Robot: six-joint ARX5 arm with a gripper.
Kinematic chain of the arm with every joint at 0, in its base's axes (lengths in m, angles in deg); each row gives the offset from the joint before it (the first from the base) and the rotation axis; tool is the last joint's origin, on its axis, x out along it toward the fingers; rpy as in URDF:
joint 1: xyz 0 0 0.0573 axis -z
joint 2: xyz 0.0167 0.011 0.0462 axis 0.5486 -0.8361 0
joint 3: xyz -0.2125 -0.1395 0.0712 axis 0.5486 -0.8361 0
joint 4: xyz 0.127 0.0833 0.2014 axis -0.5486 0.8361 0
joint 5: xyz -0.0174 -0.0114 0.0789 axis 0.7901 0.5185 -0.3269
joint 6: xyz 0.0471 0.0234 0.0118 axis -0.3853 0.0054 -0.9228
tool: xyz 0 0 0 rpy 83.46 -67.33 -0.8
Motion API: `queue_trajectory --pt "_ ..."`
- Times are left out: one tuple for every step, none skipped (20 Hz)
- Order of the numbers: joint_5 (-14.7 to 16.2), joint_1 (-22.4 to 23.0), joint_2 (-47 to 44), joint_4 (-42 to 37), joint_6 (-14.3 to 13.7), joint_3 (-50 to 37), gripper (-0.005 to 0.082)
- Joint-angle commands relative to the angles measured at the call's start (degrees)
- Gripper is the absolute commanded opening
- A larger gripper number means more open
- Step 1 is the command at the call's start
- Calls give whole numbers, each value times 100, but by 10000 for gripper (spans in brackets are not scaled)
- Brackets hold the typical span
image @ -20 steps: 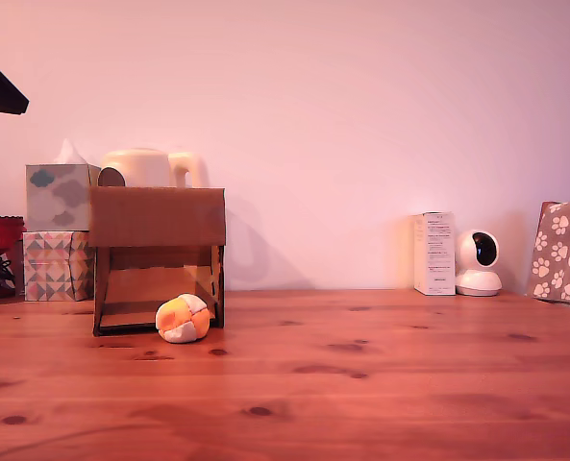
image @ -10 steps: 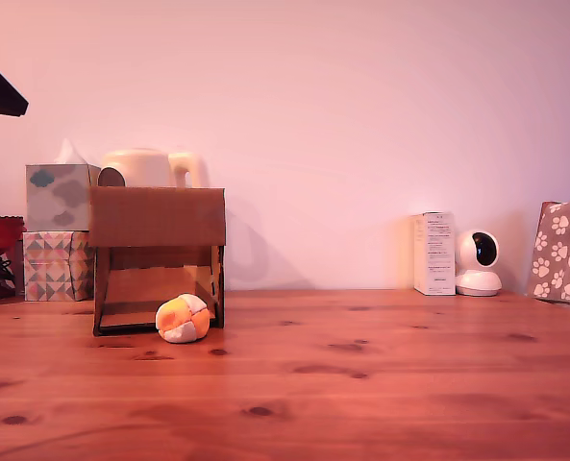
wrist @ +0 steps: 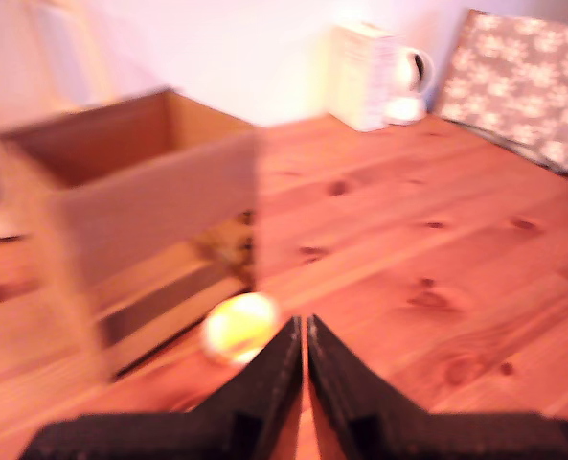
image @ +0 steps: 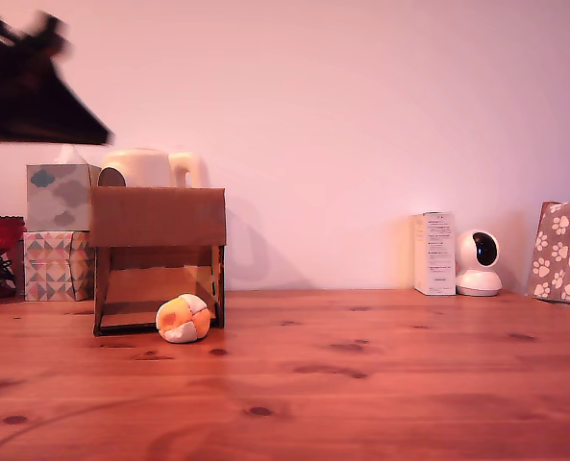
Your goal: Drop the footbag into the cardboard dice tower
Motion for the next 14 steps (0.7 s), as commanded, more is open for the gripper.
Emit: queue_trajectory --pt "-153 85 -442 -428 129 -105 -24" --pt "-201 140 -737 -636 146 -105 -24" --pt "-221 190 -1032 -852 216 -105 -24" --pt "-229 238 -1309 -1023 216 -103 -24" --pt "-232 269 -1578 -1174 216 -103 -24" --pt "-236 286 -1816 -1305 214 -103 -24" --pt "-262 291 -2020 -1438 212 -101 -24" --pt "-269 291 -2199 -1534 210 -98 -24" --pt "-271 291 -2365 -1613 210 -81 -24" --pt "-271 291 -2492 -1657 208 -61 -24" --pt "-297 289 -2594 -1679 205 -37 -24" --pt "-315 289 -2706 -1770 205 -15 -6" --pt "-313 289 -2835 -1928 205 7 114" --pt "-313 289 -2962 -2074 208 42 340"
